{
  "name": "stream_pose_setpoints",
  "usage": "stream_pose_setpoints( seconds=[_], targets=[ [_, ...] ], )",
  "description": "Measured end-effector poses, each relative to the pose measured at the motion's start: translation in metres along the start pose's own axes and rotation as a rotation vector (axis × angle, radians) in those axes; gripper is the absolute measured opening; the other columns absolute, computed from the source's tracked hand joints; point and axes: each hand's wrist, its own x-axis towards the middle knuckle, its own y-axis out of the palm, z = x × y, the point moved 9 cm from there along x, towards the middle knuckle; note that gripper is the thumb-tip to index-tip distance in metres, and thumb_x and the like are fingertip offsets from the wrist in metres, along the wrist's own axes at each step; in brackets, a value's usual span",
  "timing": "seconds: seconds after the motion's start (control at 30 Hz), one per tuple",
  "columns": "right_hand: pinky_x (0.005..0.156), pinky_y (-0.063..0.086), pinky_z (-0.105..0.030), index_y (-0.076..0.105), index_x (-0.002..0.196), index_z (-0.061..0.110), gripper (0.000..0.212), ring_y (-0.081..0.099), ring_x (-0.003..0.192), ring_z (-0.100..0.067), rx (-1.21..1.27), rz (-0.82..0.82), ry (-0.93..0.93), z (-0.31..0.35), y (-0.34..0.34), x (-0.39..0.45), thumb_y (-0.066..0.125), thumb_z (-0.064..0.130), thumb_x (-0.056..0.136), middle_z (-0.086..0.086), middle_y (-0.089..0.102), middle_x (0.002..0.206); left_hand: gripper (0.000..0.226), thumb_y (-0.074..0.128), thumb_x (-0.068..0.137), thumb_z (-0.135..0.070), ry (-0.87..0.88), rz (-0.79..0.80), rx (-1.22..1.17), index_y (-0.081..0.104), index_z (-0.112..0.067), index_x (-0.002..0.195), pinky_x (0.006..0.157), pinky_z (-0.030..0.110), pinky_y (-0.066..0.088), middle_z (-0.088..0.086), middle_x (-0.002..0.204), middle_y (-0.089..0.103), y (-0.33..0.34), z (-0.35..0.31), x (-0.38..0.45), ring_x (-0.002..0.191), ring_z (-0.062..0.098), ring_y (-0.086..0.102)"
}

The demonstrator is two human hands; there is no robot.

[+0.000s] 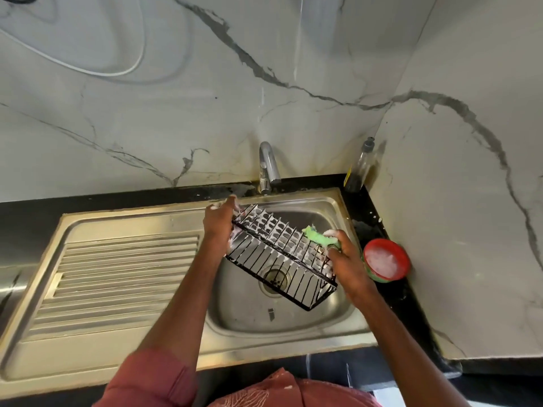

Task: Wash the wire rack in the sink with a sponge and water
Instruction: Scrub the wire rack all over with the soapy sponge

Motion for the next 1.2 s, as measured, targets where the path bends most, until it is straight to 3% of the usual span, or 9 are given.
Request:
stream_pose_setpoints(
  seconds=[0.23, 0.4, 0.53, 0.63, 0.73, 0.8, 0.93, 1.1, 1.2],
  targets=[
    [0.057, 0.039, -0.026, 0.065, 0.105, 0.022, 0.025, 0.052, 0.062, -0.009, -0.101, -0.133, -0.046, 0.045, 0.022, 0.01, 0.054, 0.005, 0.091, 0.0, 0.066, 0.082, 0.031, 0.065, 0.097, -0.028, -0.043, -0.366, -0.252, 0.064, -0.005, 0.117, 0.085, 0.043, 0.062, 0.012, 0.115, 0.071, -0.001, 0.012, -0.012, 0.096, 0.025, 0.069],
    [0.056, 0.042, -0.022, 0.066, 0.105, 0.019, 0.017, 0.058, 0.069, -0.01, -0.118, -0.161, -0.024, 0.055, 0.03, 0.018, 0.059, 0.009, 0.093, -0.001, 0.068, 0.087, 0.049, 0.054, 0.103, -0.048, -0.278, -0.121, -0.497, 0.055, -0.016, 0.14, 0.109, 0.051, 0.047, 0.015, 0.139, 0.062, 0.053, 0.04, -0.051, 0.124, 0.035, 0.061],
    [0.064, 0.047, -0.031, 0.067, 0.108, 0.017, 0.021, 0.061, 0.075, -0.015, -0.082, -0.239, 0.035, 0.051, 0.026, 0.027, 0.057, 0.015, 0.09, -0.007, 0.072, 0.096, 0.056, 0.037, 0.108, -0.058, -0.329, 0.17, -0.568, 0.068, -0.013, 0.121, 0.073, 0.038, 0.062, 0.013, 0.107, 0.078, 0.098, 0.047, -0.093, 0.092, 0.028, 0.075],
    [0.073, 0.058, -0.043, 0.065, 0.107, 0.021, 0.022, 0.069, 0.082, -0.021, -0.129, -0.194, 0.018, 0.059, 0.024, 0.03, 0.058, 0.02, 0.086, 0.0, 0.072, 0.095, 0.061, 0.029, 0.109, -0.054, -0.354, 0.312, -0.662, 0.071, -0.011, 0.122, 0.073, 0.037, 0.061, 0.016, 0.111, 0.078, 0.11, 0.051, -0.093, 0.094, 0.03, 0.075],
    [0.084, 0.051, -0.031, 0.063, 0.122, 0.018, 0.031, 0.065, 0.105, -0.024, -0.529, -0.169, -0.129, 0.076, 0.027, 0.023, 0.063, 0.024, 0.092, -0.001, 0.068, 0.117, 0.055, 0.03, 0.11, -0.048, -0.373, 0.346, -0.723, 0.07, -0.011, 0.115, 0.065, 0.036, 0.06, 0.012, 0.096, 0.079, 0.109, 0.053, -0.096, 0.083, 0.027, 0.076],
    [0.092, 0.052, -0.039, 0.065, 0.125, 0.02, 0.036, 0.055, 0.123, -0.031, -0.827, -0.269, -0.257, 0.094, 0.022, 0.011, 0.067, 0.023, 0.09, -0.006, 0.059, 0.137, 0.05, 0.032, 0.11, -0.041, -0.368, 0.358, -0.775, 0.07, -0.009, 0.113, 0.057, 0.036, 0.062, 0.015, 0.095, 0.079, 0.108, 0.054, -0.093, 0.077, 0.029, 0.078],
    [0.082, 0.056, -0.037, 0.075, 0.109, 0.018, 0.031, 0.055, 0.115, -0.026, -0.93, -0.258, -0.458, 0.113, 0.036, -0.022, 0.072, 0.007, 0.08, -0.002, 0.062, 0.126, 0.051, 0.038, 0.105, -0.04, -0.345, 0.444, -0.849, 0.065, -0.006, 0.131, 0.081, 0.044, 0.064, 0.021, 0.109, 0.075, 0.109, 0.045, -0.092, 0.092, 0.035, 0.076],
    [0.077, 0.058, -0.031, 0.075, 0.109, 0.024, 0.037, 0.065, 0.103, -0.019, -0.879, -0.019, -0.553, 0.106, 0.067, -0.052, 0.067, 0.0, 0.082, 0.003, 0.068, 0.12, 0.096, 0.069, 0.078, -0.062, -0.402, 0.572, -0.774, 0.047, -0.005, 0.152, 0.106, 0.051, 0.049, 0.022, 0.137, 0.059, 0.112, 0.048, -0.094, 0.12, 0.04, 0.061],
    [0.077, 0.057, -0.032, 0.073, 0.122, 0.021, 0.049, 0.067, 0.104, -0.023, -0.89, -0.16, -0.399, 0.108, 0.035, -0.028, 0.06, -0.007, 0.084, -0.007, 0.063, 0.13, 0.086, 0.038, 0.093, -0.081, -0.347, 0.479, -0.56, 0.065, -0.012, 0.137, 0.113, 0.05, 0.043, 0.017, 0.129, 0.071, 0.103, 0.055, -0.086, 0.123, 0.035, 0.064]
  ],
)
